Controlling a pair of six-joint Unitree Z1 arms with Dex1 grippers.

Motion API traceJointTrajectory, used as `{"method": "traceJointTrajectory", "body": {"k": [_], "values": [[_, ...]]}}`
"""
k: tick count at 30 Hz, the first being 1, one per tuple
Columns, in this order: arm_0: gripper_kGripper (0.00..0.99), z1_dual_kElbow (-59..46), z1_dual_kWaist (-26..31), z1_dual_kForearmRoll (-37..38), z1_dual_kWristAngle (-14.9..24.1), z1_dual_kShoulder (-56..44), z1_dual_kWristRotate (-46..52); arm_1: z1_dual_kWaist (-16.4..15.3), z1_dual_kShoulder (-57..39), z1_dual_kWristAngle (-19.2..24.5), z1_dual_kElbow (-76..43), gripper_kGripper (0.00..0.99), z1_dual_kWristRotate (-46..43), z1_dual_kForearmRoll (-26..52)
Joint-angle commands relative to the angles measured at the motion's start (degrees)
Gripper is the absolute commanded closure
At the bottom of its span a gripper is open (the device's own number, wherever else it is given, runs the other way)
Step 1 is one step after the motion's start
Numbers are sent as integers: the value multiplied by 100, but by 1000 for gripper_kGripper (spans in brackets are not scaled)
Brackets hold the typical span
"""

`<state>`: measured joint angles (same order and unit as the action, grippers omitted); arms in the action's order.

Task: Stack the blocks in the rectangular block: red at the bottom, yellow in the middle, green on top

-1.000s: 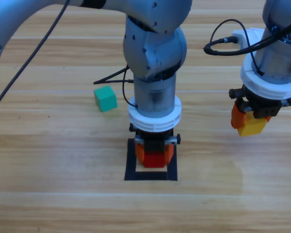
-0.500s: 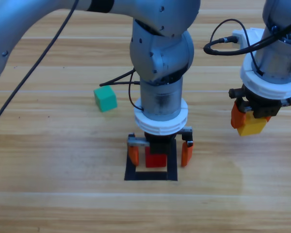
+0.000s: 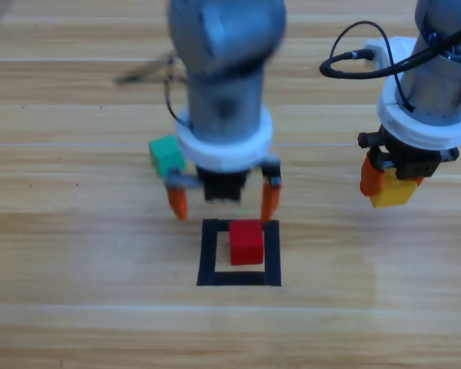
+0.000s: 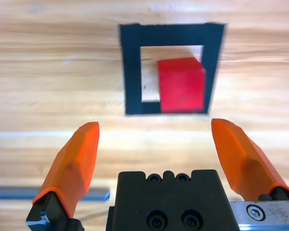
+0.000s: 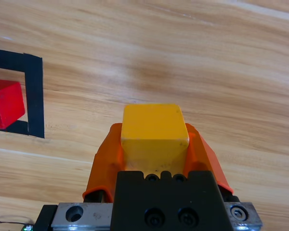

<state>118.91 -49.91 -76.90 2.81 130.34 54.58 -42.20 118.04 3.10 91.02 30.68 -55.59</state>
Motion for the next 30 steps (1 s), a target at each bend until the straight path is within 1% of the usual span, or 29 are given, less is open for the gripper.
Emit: {"method": "traceJointTrajectory", "body": {"k": [1,4,6,9,11,13,15,17,19,22,30], "values": [[0,-105,306,-290,343,-1863,-26,-341,0,50,479,910,149,-435],[0,-526,499,-299,431,-2575,-299,-578,53,68,804,910,245,-654],[0,-860,763,-308,440,-2944,-650,-754,193,68,1067,910,315,-813],[0,-1159,1273,-290,440,-3146,-1415,-991,712,15,1823,910,482,-1322],[0,-1186,1660,-281,396,-3120,-1969,-1097,1081,-117,2386,910,588,-1674],[0,-1186,2143,-264,202,-3032,-2549,-1185,1406,-257,2878,910,685,-1946],[0,-1230,2618,-211,0,-2961,-3023,-1282,1635,-284,3291,910,825,-2105],[0,-1203,2934,-185,-176,-2856,-3340,-1352,1846,-275,3695,910,1045,-2307],[0,-1230,3206,-185,-343,-2751,-3568,-1396,2215,-275,4302,910,1265,-2676],[0,-1326,3417,-167,-545,-2592,-3779,-1475,2777,-301,5102,910,1440,-3010],[0,-2135,3444,316,-835,-2540,-3832,-1580,3102,-345,5392,910,1643,-3010]]}}
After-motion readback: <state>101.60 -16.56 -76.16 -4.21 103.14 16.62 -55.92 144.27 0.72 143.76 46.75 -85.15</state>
